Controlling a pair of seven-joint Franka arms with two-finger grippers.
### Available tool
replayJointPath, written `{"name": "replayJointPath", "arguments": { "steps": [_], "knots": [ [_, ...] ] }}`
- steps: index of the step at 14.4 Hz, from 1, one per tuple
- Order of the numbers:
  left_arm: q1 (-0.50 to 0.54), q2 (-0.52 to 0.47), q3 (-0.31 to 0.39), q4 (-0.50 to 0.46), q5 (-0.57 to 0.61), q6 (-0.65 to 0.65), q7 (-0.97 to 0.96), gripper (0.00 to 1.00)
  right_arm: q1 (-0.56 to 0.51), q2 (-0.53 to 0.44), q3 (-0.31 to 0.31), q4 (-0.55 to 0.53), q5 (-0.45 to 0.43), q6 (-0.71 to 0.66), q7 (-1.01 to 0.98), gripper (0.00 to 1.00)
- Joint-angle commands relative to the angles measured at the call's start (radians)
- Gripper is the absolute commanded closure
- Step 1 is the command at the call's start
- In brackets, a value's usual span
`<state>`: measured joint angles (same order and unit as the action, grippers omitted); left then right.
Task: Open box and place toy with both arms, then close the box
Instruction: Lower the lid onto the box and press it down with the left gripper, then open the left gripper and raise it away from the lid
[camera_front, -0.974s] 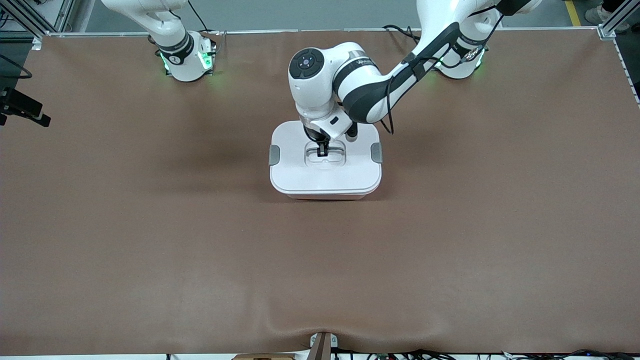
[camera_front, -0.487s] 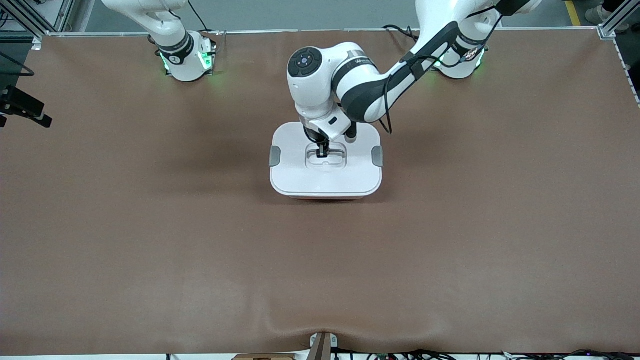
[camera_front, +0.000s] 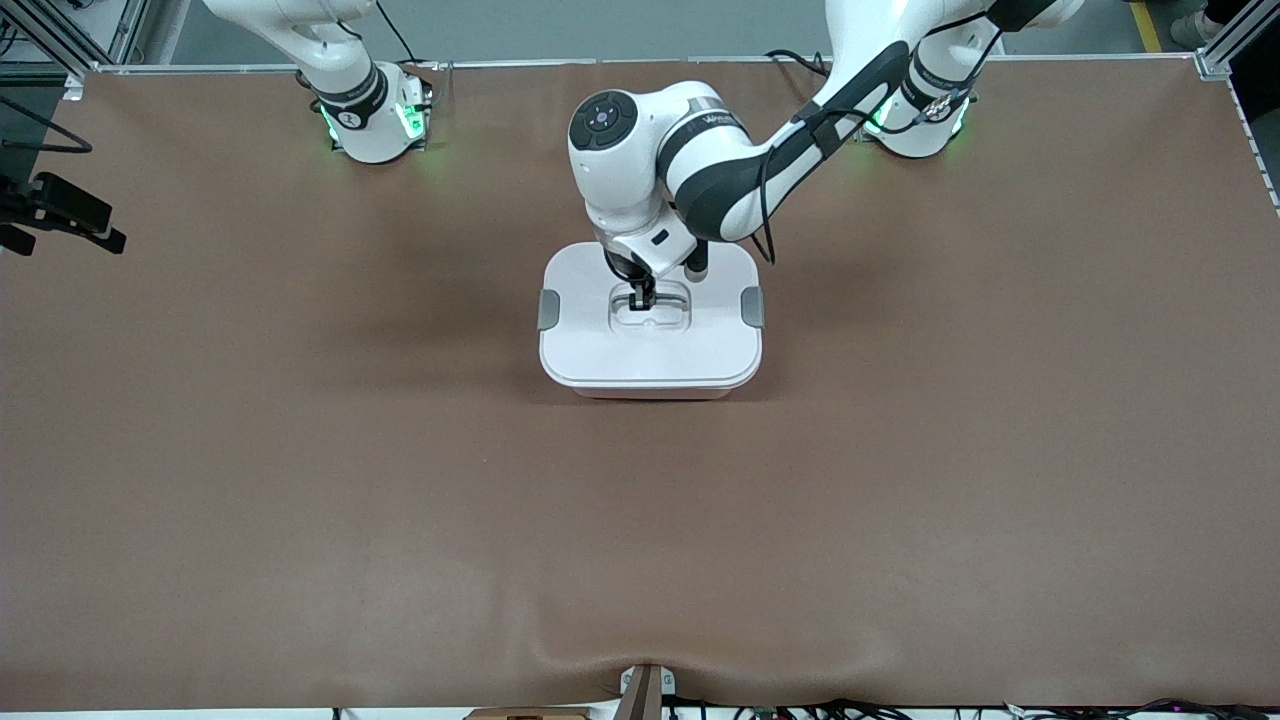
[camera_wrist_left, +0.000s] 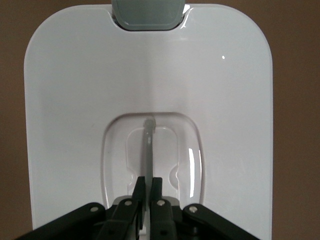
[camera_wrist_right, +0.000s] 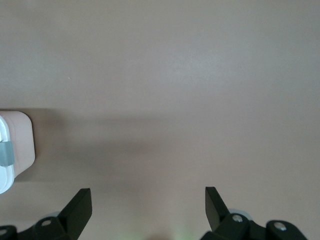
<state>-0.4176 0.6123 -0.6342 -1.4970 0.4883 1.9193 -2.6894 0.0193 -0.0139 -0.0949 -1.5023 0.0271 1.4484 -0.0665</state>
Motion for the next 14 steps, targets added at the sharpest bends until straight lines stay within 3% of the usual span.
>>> {"name": "replayJointPath", "arguments": {
  "steps": [1, 2, 5, 9, 14],
  "knots": [
    [-0.009, 0.012, -0.001, 0.006, 0.013, -0.008, 0.011, 0.84, -0.012, 0.006, 0.015, 0.014, 0.008, -0.016, 0.005, 0.0],
    [-0.006, 0.009, -0.001, 0.006, 0.015, -0.009, 0.014, 0.47, -0.009, 0.006, 0.017, 0.014, 0.008, -0.011, 0.005, 0.0],
    [0.005, -0.011, -0.001, 0.015, 0.015, -0.011, 0.064, 0.0, -0.007, 0.006, 0.015, 0.014, 0.008, -0.01, 0.005, 0.0],
    [0.078, -0.092, -0.01, 0.02, 0.001, -0.062, 0.237, 0.0, -0.013, 0.006, 0.015, 0.014, 0.008, -0.014, 0.004, 0.0],
    [0.247, -0.235, -0.009, 0.02, -0.137, -0.143, 0.696, 0.0, -0.012, 0.006, 0.015, 0.013, 0.008, -0.017, -0.001, 0.0]
  ]
}}
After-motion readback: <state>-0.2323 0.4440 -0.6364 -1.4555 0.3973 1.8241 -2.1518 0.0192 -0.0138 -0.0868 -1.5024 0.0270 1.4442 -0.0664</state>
